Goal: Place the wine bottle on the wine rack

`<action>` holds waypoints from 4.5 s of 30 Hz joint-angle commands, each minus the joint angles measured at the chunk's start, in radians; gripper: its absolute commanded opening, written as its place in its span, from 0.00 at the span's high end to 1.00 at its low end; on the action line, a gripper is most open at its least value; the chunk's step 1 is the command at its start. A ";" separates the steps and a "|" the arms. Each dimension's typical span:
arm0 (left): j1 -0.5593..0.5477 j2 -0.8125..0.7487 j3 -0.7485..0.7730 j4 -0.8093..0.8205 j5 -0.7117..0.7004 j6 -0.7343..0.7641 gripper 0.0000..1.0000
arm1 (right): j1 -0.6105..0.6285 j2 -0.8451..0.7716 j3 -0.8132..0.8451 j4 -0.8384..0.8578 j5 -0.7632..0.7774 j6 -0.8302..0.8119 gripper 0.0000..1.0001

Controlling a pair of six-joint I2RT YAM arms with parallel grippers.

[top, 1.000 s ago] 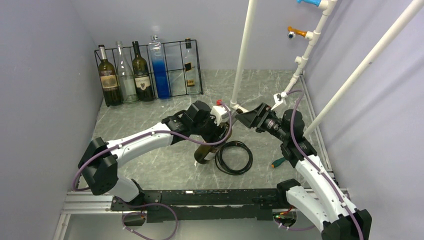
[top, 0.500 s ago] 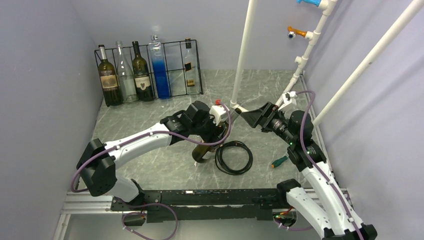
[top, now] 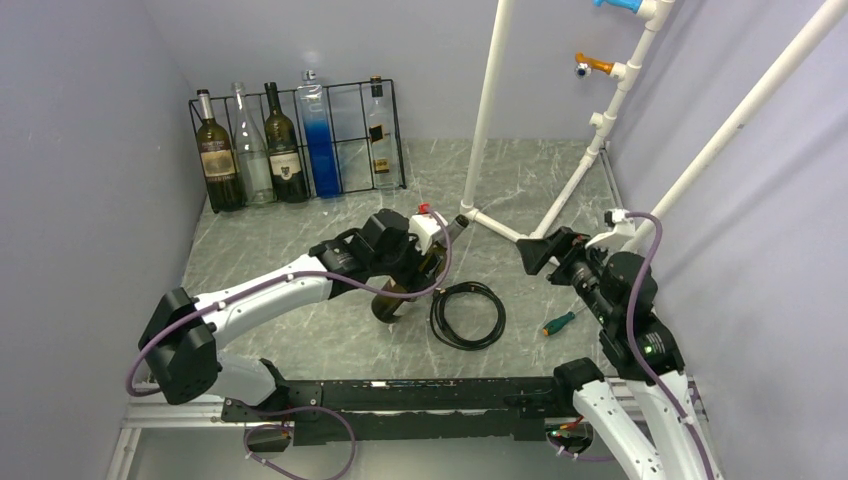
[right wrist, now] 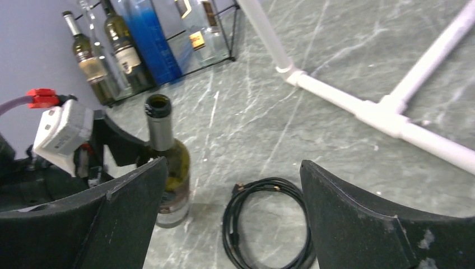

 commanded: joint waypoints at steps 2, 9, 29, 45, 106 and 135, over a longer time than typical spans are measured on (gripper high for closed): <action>0.010 -0.079 0.002 0.122 -0.094 -0.004 1.00 | 0.003 -0.067 0.004 -0.072 0.137 -0.095 0.09; 0.049 -0.050 0.078 0.133 -0.252 -0.041 1.00 | 0.003 -0.102 -0.067 -0.046 0.173 -0.153 0.07; 0.382 0.355 0.512 0.367 -0.443 -0.111 1.00 | 0.003 -0.167 -0.111 0.002 0.173 -0.169 0.02; 0.447 0.581 0.615 0.686 -0.641 0.081 1.00 | 0.003 -0.187 -0.100 -0.017 0.182 -0.161 0.01; 0.683 -0.206 0.364 0.129 0.084 -0.333 0.01 | 0.003 -0.111 0.150 -0.145 0.170 -0.186 0.00; 0.684 -0.923 0.259 0.138 0.071 -0.332 0.01 | 0.003 -0.327 0.452 -0.219 0.270 -0.254 0.00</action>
